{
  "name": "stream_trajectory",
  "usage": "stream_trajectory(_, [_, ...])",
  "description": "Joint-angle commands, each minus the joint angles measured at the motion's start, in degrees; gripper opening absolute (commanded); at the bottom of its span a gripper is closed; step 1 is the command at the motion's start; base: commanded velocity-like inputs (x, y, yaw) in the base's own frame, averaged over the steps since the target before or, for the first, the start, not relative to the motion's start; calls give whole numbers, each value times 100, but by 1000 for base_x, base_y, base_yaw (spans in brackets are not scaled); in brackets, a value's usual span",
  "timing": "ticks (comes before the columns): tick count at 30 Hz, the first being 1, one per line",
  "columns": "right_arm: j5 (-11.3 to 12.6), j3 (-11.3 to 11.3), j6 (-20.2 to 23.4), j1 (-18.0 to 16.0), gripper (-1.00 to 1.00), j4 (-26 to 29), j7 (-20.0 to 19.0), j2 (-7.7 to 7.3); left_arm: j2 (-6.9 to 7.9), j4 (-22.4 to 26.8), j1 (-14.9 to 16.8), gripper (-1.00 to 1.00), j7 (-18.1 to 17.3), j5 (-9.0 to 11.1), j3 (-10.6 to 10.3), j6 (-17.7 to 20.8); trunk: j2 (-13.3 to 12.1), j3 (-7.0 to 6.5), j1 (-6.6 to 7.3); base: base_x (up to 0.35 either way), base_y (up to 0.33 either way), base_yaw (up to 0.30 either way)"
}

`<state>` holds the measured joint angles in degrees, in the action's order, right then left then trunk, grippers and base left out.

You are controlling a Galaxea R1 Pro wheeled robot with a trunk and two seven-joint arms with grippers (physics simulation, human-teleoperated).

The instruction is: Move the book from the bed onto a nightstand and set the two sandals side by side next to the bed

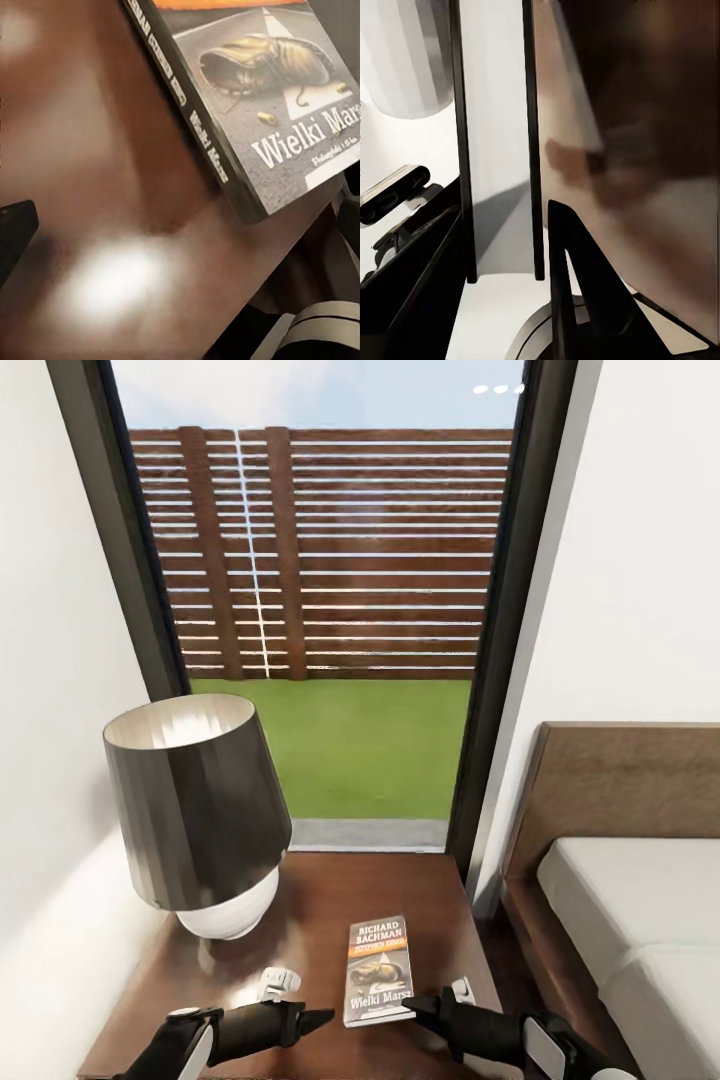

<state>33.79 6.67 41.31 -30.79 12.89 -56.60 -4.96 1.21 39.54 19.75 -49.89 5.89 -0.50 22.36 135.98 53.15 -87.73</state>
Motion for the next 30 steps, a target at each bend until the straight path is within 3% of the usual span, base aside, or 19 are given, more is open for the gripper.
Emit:
stream_trajectory(1, [40, 54, 17, -1, -100, -1, 0, -5, 2, 1, 2, 100, -3, 53, -5, 58, 44, 24, -21, 0, 0, 0])
stream_trajectory(24, [40, 54, 20, 0, -100, 2, -7, -5, 2, 1, 2, 100, -3, 53, -9, 58, 84, 42, -43, 0, 0, 0])
stream_trajectory(25, [40, 54, 18, 0, 100, 2, -8, -5, 2, 1, 2, 100, -3, 53, -6, 58, 84, 42, -43, 0, 0, 0])
stream_trajectory(30, [40, 54, 18, -4, 100, 1, -8, -5, 2, 1, 2, 100, -3, 53, -6, 58, 84, 42, -43, 0, 0, 0])
